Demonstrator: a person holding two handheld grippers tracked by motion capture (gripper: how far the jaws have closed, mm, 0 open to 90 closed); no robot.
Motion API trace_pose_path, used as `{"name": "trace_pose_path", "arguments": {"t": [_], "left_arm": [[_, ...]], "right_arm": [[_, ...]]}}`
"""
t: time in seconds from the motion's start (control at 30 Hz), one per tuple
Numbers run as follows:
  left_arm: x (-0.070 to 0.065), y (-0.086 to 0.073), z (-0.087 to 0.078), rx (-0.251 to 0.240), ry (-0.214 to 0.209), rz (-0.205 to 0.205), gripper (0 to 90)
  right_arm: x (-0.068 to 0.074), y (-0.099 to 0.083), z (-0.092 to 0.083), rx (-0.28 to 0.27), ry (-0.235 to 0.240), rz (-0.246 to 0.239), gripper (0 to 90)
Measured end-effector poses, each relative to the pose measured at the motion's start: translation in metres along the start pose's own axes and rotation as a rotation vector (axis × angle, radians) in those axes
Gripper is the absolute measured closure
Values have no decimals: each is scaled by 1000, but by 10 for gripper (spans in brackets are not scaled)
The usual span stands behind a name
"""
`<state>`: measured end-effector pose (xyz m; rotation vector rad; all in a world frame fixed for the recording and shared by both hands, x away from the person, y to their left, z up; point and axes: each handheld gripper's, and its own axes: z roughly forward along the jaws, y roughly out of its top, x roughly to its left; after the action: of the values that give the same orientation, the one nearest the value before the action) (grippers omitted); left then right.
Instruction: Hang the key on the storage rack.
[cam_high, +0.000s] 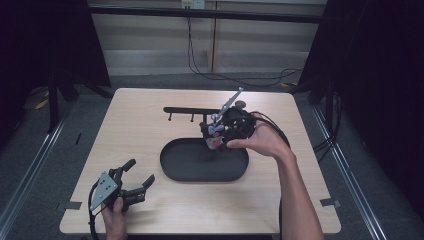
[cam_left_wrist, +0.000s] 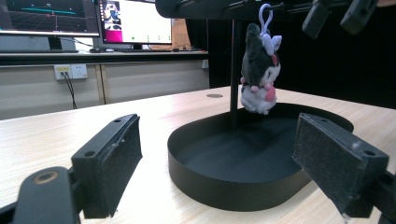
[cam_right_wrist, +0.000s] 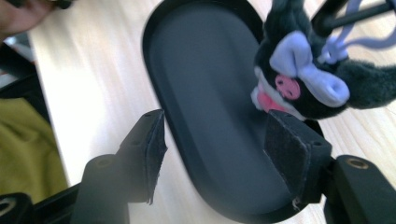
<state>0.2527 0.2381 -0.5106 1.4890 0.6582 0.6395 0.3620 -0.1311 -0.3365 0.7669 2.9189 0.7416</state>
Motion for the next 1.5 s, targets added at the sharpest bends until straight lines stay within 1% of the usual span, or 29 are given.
{"name": "trace_pose_path", "arguments": {"t": [0.07, 0.13, 0.27, 0.37, 0.43, 0.57, 0.6, 0.7, 0.77, 0.8, 0.83, 0.87, 0.93, 1.0, 1.03, 1.1, 1.13, 1.17, 1.2, 1.23, 1.27, 1.37, 1.4, 1.47, 1.5], "left_arm": [[0, 0, 0, 0, 2, 0, 150], [0, 0, 0, 1, 6, 0, 150], [0, 0, 0, 0, 9, -1, 150], [0, 0, 0, 1, 10, 0, 150], [0, 0, 0, 1, 10, 0, 150], [0, 0, 0, 2, 10, 2, 150], [0, 0, 0, 3, 10, 3, 150], [0, 0, 0, 2, 10, 2, 150], [0, 0, 0, 0, 10, 0, 150], [0, 0, 0, 1, 10, 0, 150], [0, 0, 0, 1, 10, 0, 150], [0, 0, 0, 1, 10, 0, 150], [0, 0, 0, 0, 10, 0, 150], [0, 0, 0, 0, 10, 0, 150], [0, 0, 0, 0, 9, -1, 150], [0, 0, 0, 0, 10, -1, 150], [0, 0, 0, 2, 10, 2, 151], [0, 0, 0, 2, 10, 2, 150], [0, 0, 0, 0, 9, 0, 151], [0, 0, 0, 2, 10, 2, 151], [0, 0, 0, 2, 10, 2, 151], [0, 0, 0, 2, 10, 2, 151], [0, 0, 0, 0, 10, 0, 151], [0, 0, 0, 0, 10, 0, 151], [0, 0, 0, 1, 9, 0, 151]], "right_arm": [[1, -6, 4, -17, 7, 18, 349], [2, -14, 9, -39, 5, 22, 339], [7, -30, 16, -123, 15, 44, 315], [11, -43, 25, -139, 13, 60, 306], [14, -50, 31, -168, 17, 64, 287], [21, -65, 39, -279, 10, 76, 259], [24, -69, 42, -317, 4, 87, 256], [29, -81, 51, -394, 1, 104, 227], [33, -90, 56, -440, -19, 120, 198], [36, -96, 58, -481, -25, 132, 179], [37, -99, 59, -505, -26, 141, 174], [39, -104, 61, -529, -34, 144, 140], [42, -112, 65, -544, -47, 150, 145], [46, -118, 69, -531, -70, 155, 145], [48, -123, 72, -530, -94, 151, 146], [51, -130, 76, -556, -117, 179, 155], [53, -134, 79, -572, -144, 186, 156], [56, -138, 82, -591, -190, 193, 156], [59, -143, 86, -616, -223, 200, 158], [60, -145, 88, -621, -225, 201, 158], [62, -149, 92, -635, -238, 207, 157], [67, -159, 103, -703, -324, 226, 155], [69, -163, 106, -748, -364, 233, 153], [71, -168, 110, -807, -411, 263, 150], [73, -169, 110, -835, -434, 266, 150]]}}
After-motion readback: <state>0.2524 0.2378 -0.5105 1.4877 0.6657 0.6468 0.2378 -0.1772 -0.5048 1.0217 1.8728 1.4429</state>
